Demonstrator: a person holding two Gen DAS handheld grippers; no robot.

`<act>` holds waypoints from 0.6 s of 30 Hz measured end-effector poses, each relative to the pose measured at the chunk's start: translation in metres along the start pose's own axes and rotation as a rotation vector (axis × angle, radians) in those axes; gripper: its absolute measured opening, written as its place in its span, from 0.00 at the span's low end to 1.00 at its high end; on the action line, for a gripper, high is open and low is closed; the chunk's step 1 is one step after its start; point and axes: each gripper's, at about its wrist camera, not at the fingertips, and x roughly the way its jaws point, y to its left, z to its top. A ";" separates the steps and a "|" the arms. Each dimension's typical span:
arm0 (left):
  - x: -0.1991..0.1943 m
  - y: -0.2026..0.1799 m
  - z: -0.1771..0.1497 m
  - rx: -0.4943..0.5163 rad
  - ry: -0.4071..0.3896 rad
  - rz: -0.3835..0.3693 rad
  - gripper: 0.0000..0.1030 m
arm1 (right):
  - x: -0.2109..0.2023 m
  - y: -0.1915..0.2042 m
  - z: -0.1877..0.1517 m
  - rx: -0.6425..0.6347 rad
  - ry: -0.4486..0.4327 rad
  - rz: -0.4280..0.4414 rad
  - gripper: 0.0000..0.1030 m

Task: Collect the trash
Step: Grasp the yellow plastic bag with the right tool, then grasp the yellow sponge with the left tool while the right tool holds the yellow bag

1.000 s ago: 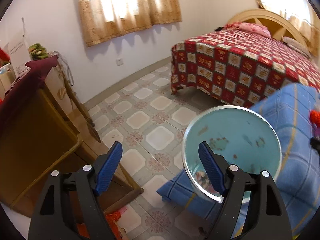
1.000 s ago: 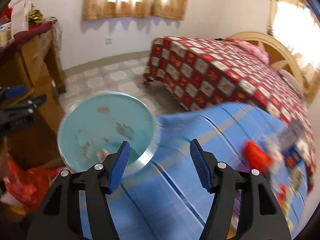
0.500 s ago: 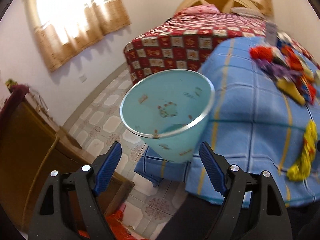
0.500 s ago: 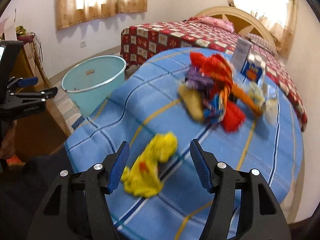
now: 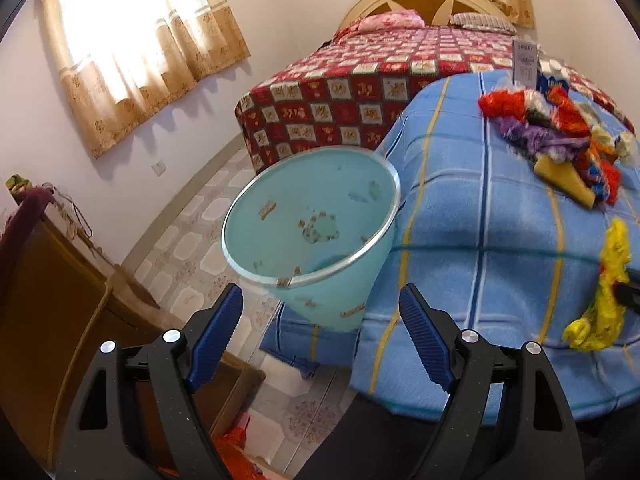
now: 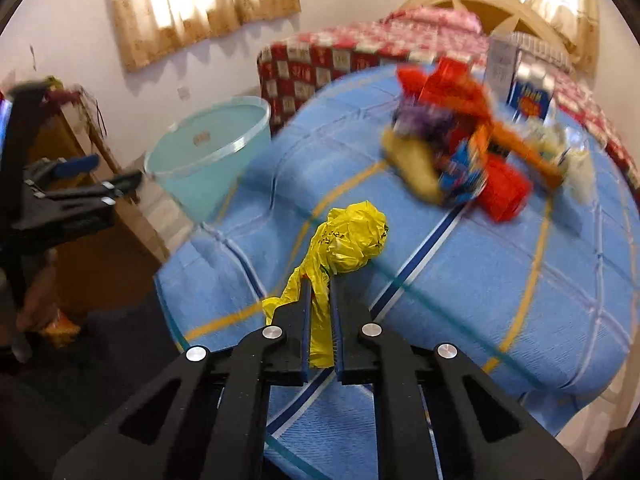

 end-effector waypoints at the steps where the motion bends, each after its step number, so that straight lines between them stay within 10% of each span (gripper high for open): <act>1: -0.001 -0.007 0.007 0.007 -0.014 -0.006 0.77 | -0.008 -0.004 0.003 0.003 -0.026 -0.014 0.09; 18: 0.017 -0.145 0.113 0.019 -0.092 -0.180 0.77 | -0.047 -0.172 0.022 0.293 -0.225 -0.304 0.09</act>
